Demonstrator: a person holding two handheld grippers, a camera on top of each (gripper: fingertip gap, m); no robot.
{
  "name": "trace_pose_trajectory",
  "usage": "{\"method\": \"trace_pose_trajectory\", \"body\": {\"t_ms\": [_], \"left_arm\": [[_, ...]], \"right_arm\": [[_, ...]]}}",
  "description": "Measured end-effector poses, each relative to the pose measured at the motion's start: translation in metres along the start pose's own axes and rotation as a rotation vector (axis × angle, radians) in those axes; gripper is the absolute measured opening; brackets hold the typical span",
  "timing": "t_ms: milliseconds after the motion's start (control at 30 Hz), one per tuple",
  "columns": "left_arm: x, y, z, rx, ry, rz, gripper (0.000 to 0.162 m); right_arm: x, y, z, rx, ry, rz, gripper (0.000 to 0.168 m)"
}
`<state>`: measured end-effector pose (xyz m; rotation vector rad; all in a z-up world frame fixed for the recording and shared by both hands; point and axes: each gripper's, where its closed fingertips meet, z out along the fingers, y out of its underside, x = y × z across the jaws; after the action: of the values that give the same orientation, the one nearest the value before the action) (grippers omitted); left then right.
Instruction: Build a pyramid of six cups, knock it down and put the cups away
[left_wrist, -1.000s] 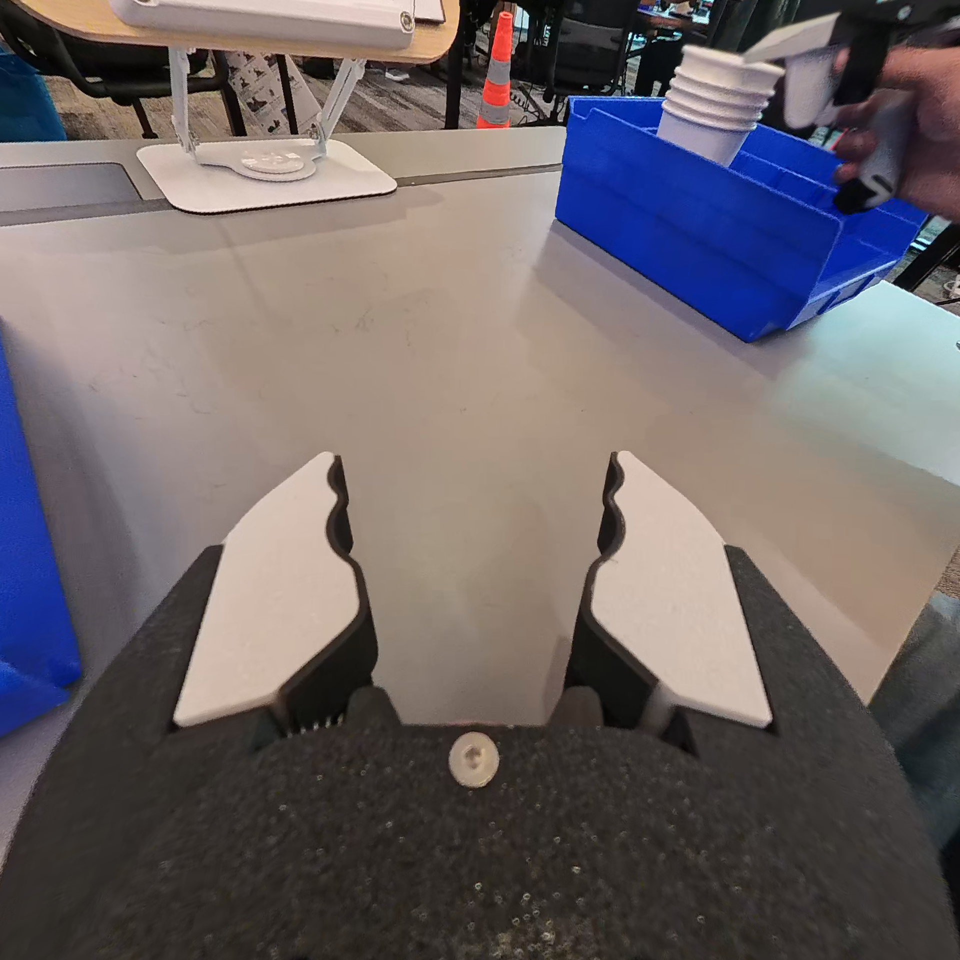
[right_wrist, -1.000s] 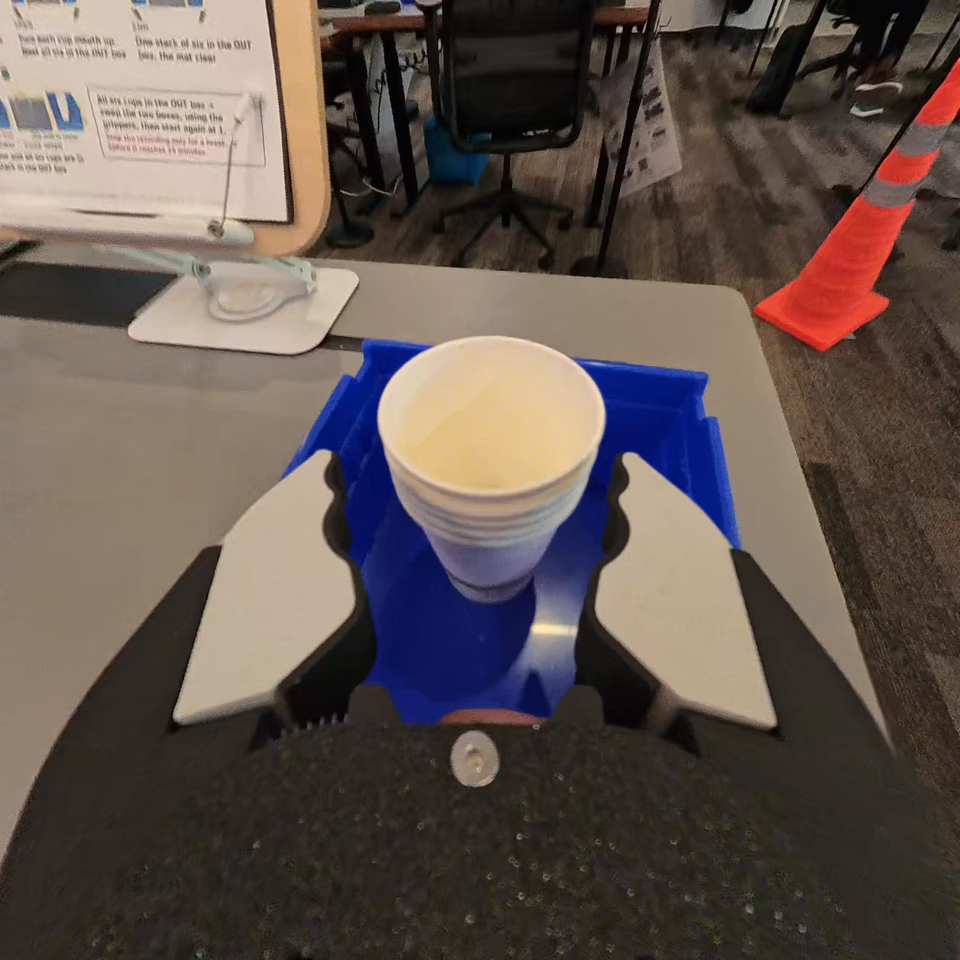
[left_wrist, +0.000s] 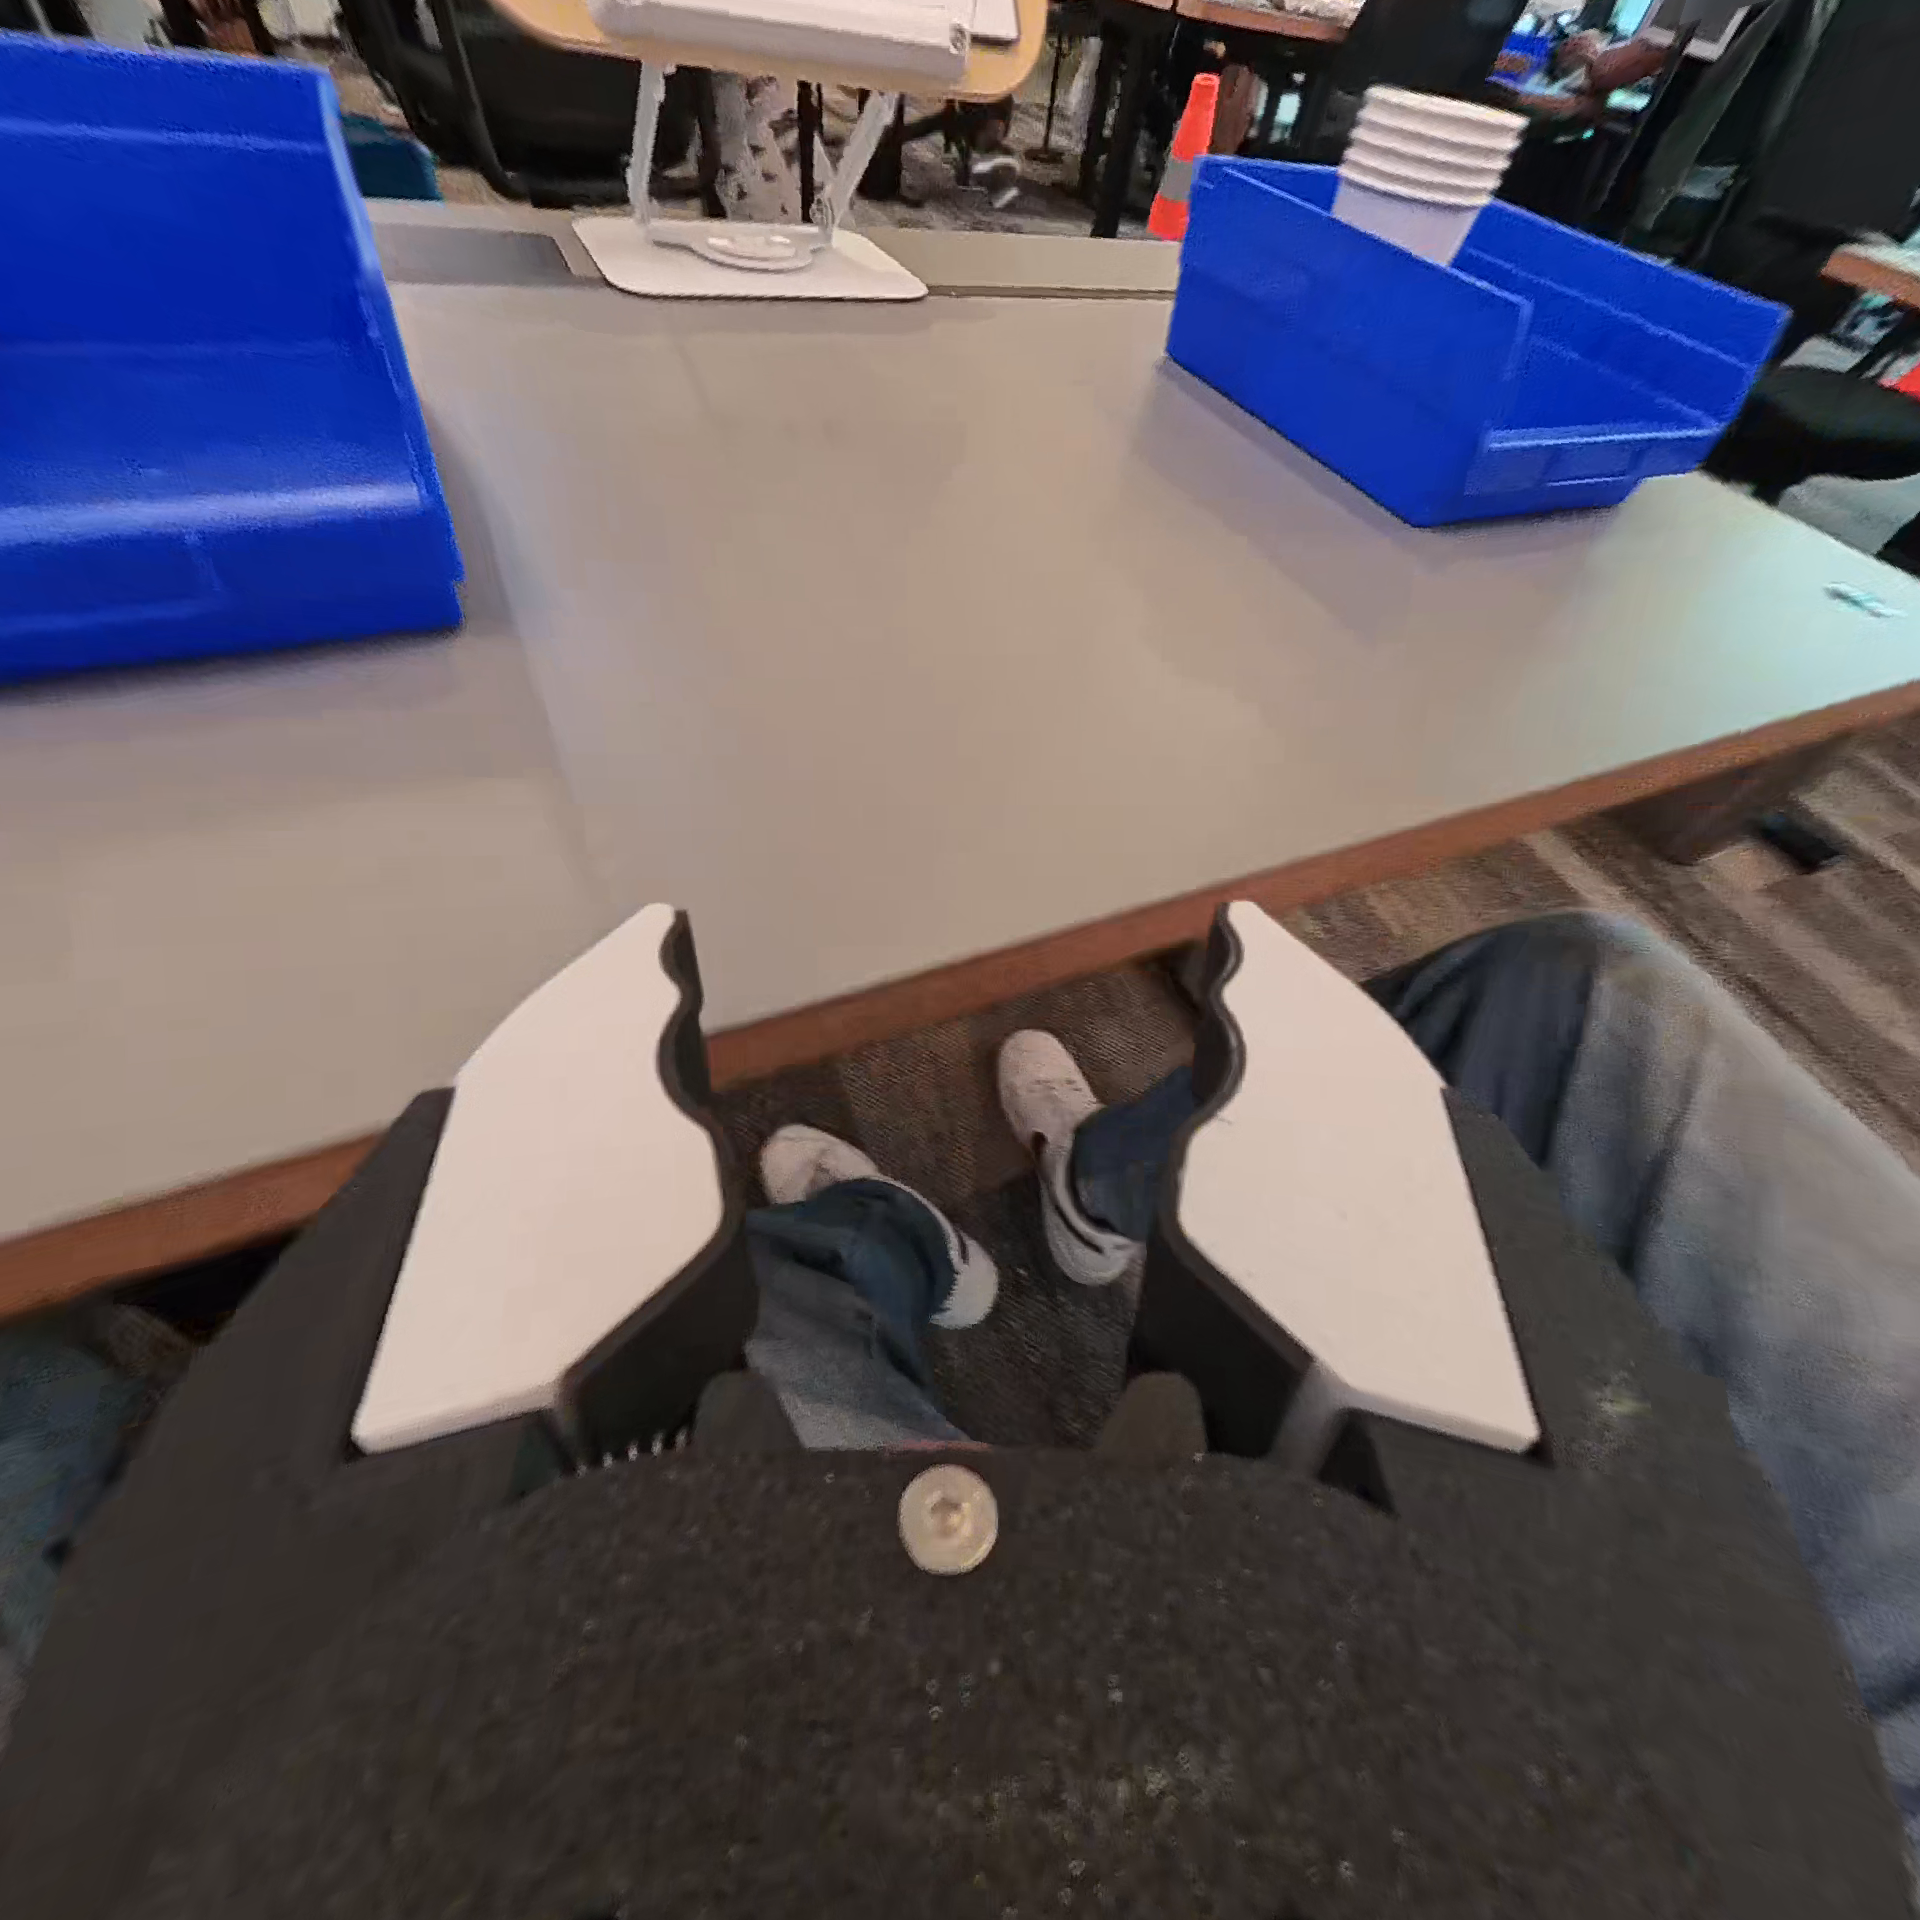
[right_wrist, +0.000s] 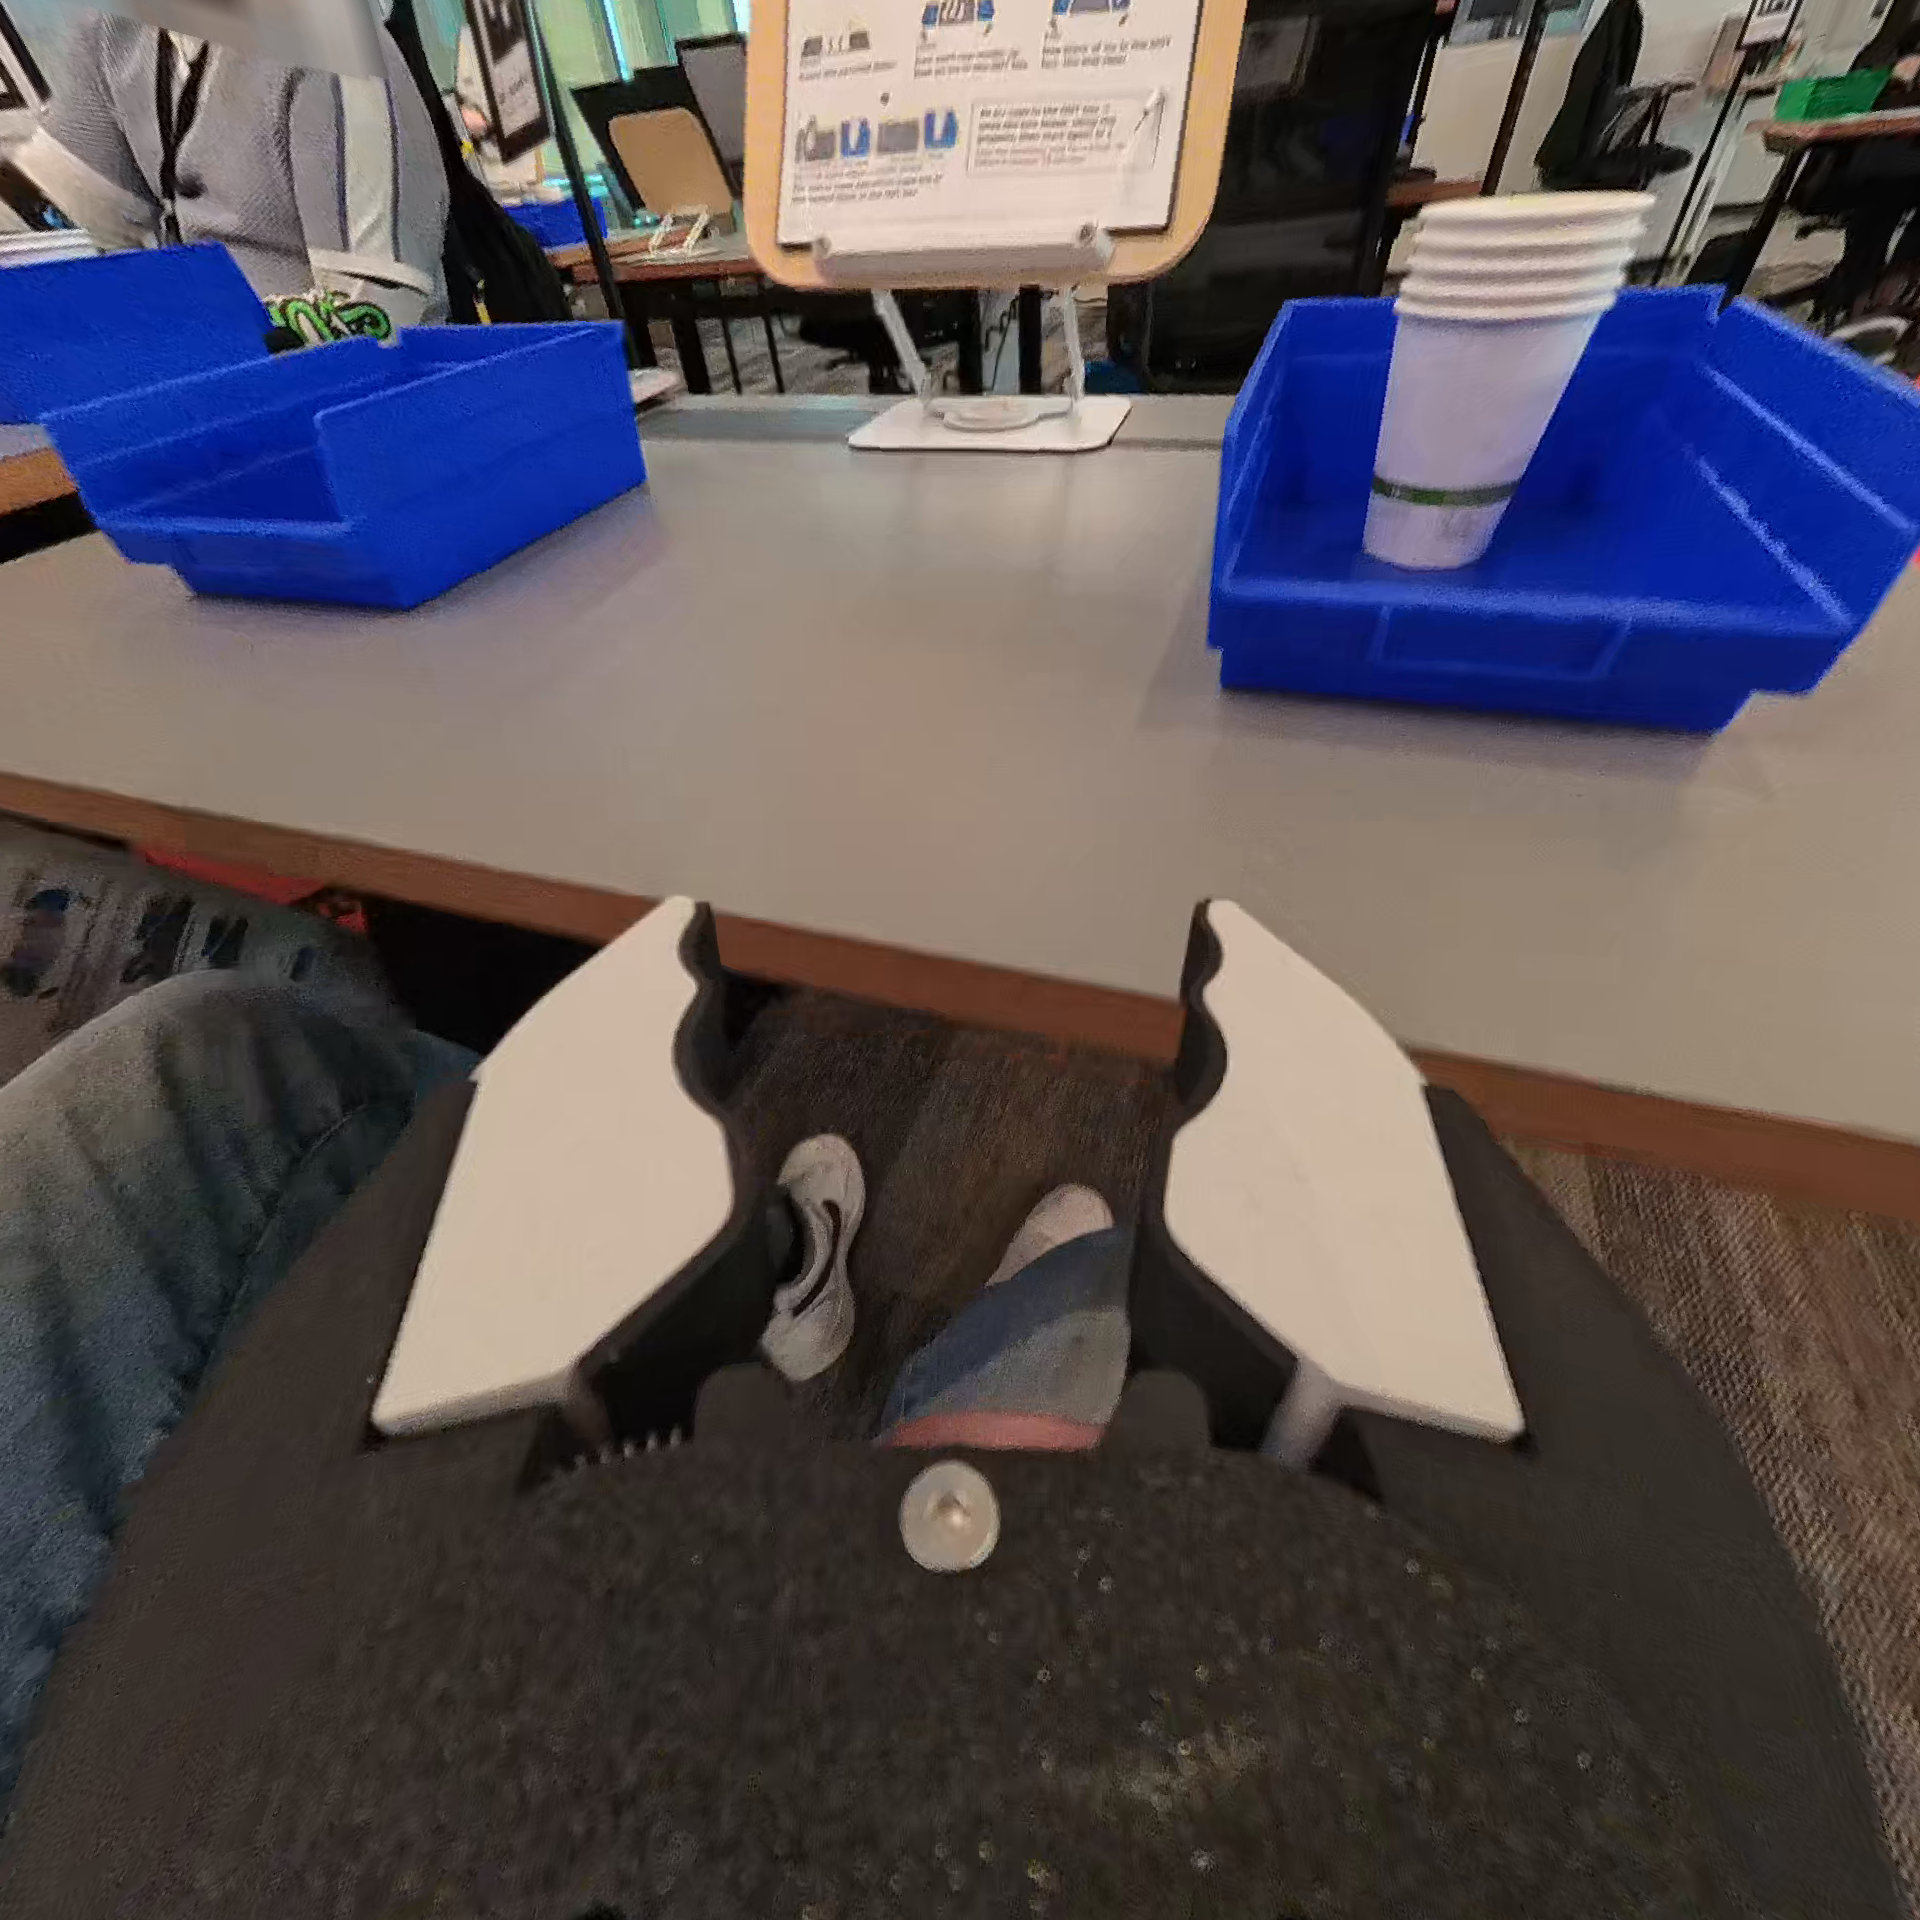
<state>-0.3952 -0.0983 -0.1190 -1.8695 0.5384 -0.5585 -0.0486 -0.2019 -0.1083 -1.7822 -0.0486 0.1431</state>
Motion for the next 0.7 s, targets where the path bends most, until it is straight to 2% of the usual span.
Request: {"method": "trace_pose_trajectory", "body": {"t_ms": [167, 367, 433, 533, 700], "left_arm": [[0.028, 0.015, -0.045, 0.017, 0.033, -0.027, 0.090], [0.077, 0.034, -0.061, -0.015, 0.104, 0.033, 0.091], [0.098, 0.046, -0.058, -0.043, 0.140, 0.074, 0.091], [0.135, 0.076, -0.044, -0.121, 0.208, 0.168, 0.090], [0.200, 0.153, -0.006, -0.290, 0.336, 0.343, 0.089]], "right_arm": [[-0.023, 0.032, -0.060, -0.073, 0.014, 0.008, 0.086], [-0.028, 0.061, -0.109, -0.113, 0.050, -0.003, 0.085], [-0.029, 0.081, -0.108, -0.141, 0.044, -0.002, 0.085], [-0.039, 0.115, -0.102, -0.223, -0.052, 0.032, 0.086], [0.003, 0.153, -0.075, -0.260, -0.087, -0.061, 0.086]]}}
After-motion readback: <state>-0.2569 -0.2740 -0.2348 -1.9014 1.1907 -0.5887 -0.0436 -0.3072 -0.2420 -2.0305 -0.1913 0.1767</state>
